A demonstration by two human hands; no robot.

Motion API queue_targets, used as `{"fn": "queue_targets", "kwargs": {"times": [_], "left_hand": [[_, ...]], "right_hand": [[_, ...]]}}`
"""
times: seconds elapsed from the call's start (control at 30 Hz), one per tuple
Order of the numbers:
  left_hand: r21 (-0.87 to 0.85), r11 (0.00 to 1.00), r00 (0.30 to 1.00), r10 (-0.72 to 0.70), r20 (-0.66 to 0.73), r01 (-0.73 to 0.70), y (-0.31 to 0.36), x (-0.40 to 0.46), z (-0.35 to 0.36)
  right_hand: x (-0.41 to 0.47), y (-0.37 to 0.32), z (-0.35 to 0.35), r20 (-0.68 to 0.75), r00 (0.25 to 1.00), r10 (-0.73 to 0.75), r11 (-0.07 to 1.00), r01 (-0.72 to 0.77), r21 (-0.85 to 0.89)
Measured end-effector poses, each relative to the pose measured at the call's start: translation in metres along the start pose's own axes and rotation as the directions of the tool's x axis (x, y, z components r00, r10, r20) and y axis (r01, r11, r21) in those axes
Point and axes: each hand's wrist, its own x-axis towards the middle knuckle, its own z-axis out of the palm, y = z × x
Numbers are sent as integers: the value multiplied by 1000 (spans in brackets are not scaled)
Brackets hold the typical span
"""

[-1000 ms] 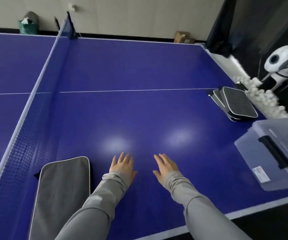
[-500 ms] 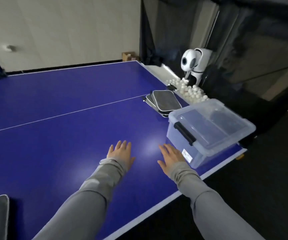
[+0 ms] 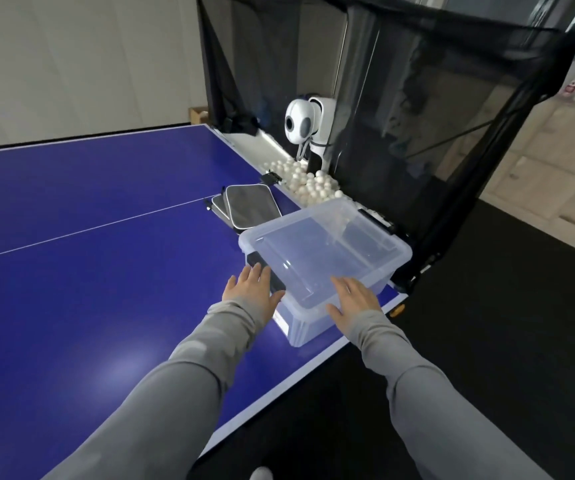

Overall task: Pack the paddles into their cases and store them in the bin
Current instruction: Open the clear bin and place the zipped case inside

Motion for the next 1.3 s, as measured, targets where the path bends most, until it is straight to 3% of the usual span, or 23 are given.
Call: {"fn": "queue_targets", "kwargs": {"times": [0.47,0.6,0.7,0.83,0.93,1.1,1.3], "left_hand": [[-7,993,993,-115,-22,115,25,150,15],[-45,975,970,-223,-99,219,19,159,36],[-157,926,911,-369,-183,344,13,154,52],[-344,800,794,-574,-201,492,17,144,65],[-539,654,709,-691,-139,532,25,140,69],[-801,239,551,-824,132,549,35,130,73],[-934,37,557,-811,180,355,42,122,73]], "right_hand": [[148,89,-13,50,999,-12,1000,13,-11],[186,116,-8,21,999,-44,999,44,3],[218,139,-6,-29,997,-74,997,74,-2],[260,174,-7,-86,993,-79,992,87,90],[286,198,-5,2,999,-42,960,40,276],[309,217,5,180,984,-13,857,-82,508],[319,229,18,263,964,-50,647,-170,744]]}}
